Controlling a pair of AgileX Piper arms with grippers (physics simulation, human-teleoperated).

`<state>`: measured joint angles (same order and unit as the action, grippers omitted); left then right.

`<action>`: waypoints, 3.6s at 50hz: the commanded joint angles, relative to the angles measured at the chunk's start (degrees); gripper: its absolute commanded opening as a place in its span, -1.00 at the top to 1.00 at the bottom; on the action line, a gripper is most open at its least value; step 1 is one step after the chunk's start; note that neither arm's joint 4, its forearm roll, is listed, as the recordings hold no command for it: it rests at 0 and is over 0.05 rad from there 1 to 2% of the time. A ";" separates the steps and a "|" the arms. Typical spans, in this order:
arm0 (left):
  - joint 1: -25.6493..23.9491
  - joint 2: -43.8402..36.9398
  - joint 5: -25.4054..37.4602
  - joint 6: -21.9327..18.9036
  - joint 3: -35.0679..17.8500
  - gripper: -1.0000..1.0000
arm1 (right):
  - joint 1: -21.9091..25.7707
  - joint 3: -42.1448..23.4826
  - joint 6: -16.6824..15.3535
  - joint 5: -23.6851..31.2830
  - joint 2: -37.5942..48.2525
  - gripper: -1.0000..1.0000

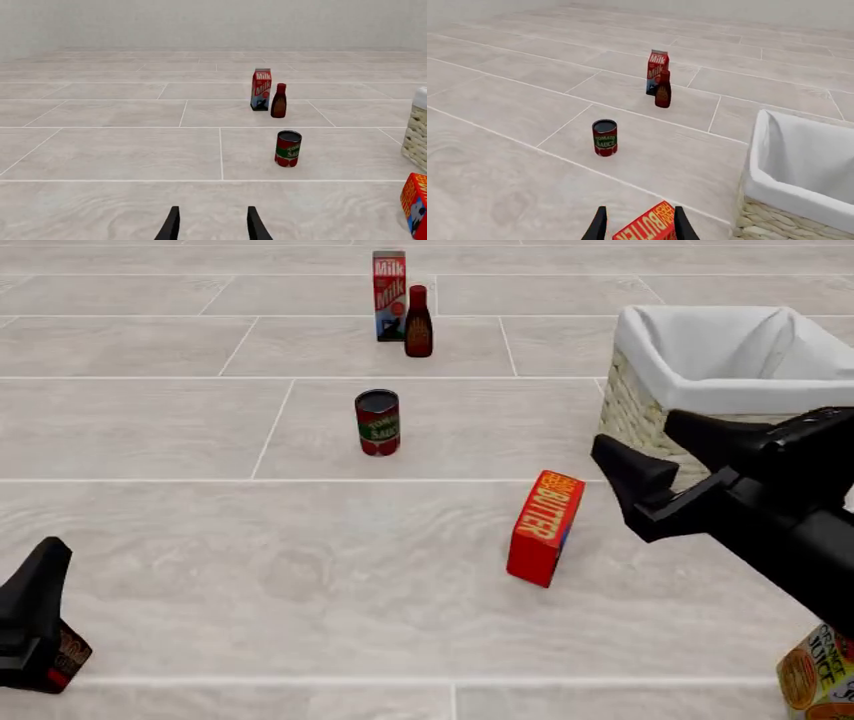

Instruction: Pick the tomato sauce and place it in the basket.

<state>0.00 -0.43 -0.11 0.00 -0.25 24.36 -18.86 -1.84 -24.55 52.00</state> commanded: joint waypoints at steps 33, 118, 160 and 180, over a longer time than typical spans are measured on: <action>0.00 0.00 0.00 0.00 0.00 -1.00 | 4.90 -15.16 0.84 3.55 16.79 -1.00; 0.00 0.00 0.00 0.00 0.00 -1.00 | 3.98 -45.25 -0.01 8.36 50.44 -1.00; 0.00 0.00 0.00 0.00 0.00 -1.00 | 6.02 -57.19 -0.70 10.07 62.49 -1.00; 0.00 0.00 0.00 0.00 0.00 -1.00 | 7.06 -60.96 -0.70 10.42 66.85 -1.00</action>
<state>0.00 -0.43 -0.11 0.00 -0.25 31.13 -77.71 -2.53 -14.32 116.59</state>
